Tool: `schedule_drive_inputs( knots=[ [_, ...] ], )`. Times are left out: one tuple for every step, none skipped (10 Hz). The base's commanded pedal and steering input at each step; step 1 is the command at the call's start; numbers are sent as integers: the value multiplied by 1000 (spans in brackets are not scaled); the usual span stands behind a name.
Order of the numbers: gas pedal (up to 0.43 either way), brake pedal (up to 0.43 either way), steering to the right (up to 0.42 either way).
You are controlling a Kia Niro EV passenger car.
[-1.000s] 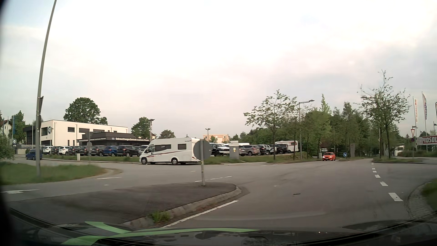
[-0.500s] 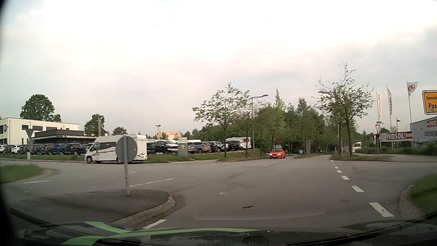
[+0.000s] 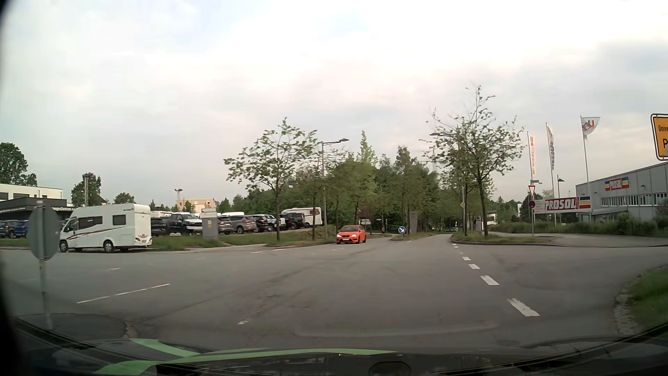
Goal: Follow the waypoints while adhering to traffic rules and regulations
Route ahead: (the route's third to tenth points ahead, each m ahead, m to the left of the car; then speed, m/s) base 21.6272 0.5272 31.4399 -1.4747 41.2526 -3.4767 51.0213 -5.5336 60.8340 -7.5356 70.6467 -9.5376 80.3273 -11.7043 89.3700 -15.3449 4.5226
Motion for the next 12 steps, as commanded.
schedule_drive_inputs(
  knots=[
    [79,0,174],
    [79,0,158],
    [79,0,135],
    [59,0,115],
    [28,0,101],
    [20,0,89],
    [20,0,79],
    [20,0,65],
    [20,0,52],
    [39,0,46],
    [67,0,42],
    [79,0,39]
  ],
)
